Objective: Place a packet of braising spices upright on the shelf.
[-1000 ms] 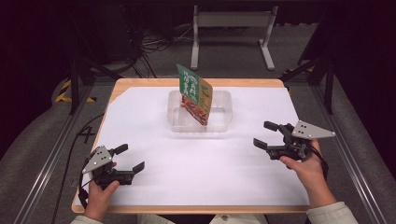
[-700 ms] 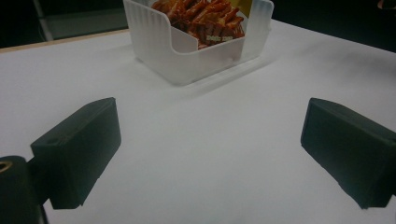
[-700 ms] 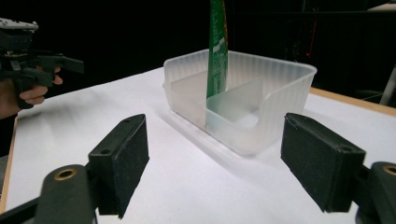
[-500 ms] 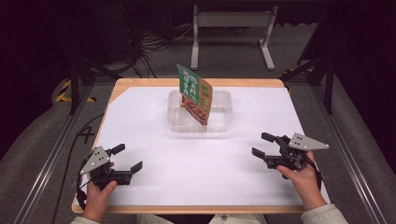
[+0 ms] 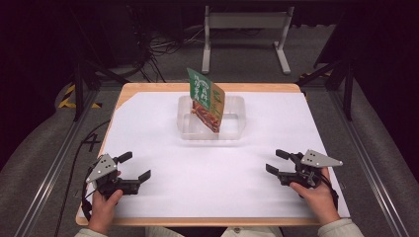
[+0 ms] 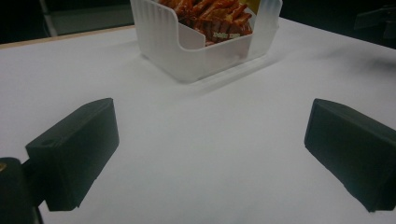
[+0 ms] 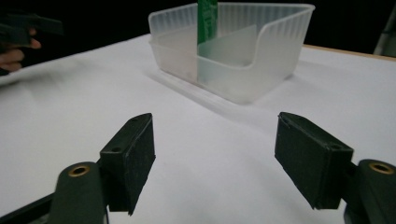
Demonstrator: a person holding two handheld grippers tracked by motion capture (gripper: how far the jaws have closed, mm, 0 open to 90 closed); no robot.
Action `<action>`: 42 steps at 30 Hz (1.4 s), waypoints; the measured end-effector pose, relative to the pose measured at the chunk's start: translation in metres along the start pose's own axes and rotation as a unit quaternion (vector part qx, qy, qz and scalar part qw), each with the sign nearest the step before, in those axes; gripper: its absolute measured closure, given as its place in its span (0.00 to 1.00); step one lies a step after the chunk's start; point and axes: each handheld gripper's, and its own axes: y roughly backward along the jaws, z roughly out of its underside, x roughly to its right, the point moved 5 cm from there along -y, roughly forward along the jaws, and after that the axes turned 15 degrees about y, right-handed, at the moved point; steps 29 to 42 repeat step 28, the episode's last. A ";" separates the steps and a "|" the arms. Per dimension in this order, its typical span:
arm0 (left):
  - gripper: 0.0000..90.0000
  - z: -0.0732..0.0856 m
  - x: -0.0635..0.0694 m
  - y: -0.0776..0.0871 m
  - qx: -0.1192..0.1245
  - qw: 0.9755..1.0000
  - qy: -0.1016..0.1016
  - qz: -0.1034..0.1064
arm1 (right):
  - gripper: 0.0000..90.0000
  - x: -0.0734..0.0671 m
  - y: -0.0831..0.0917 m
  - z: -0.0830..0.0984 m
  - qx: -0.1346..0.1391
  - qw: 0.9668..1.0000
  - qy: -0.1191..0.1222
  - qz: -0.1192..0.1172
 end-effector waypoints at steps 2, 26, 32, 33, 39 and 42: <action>0.04 0.000 0.000 0.000 -0.001 1.000 -0.001 0.000 | 0.30 -0.001 -0.002 0.005 -0.009 1.000 -0.005 0.004; 0.05 0.000 -0.001 -0.004 -0.006 1.000 -0.002 0.001 | 0.17 0.006 -0.006 0.011 -0.022 0.999 -0.044 -0.015; 0.05 0.000 -0.001 -0.006 -0.009 1.000 -0.004 -0.001 | 0.19 0.006 -0.003 0.010 -0.012 0.999 -0.042 -0.007; 0.05 0.000 -0.001 -0.006 -0.009 1.000 -0.004 -0.001 | 0.19 0.006 -0.003 0.010 -0.012 0.999 -0.042 -0.007; 0.05 0.000 -0.001 -0.006 -0.009 1.000 -0.004 -0.001 | 0.19 0.006 -0.003 0.010 -0.012 0.999 -0.042 -0.007; 0.05 0.000 -0.001 -0.006 -0.009 1.000 -0.004 -0.001 | 0.19 0.006 -0.003 0.010 -0.012 0.999 -0.042 -0.007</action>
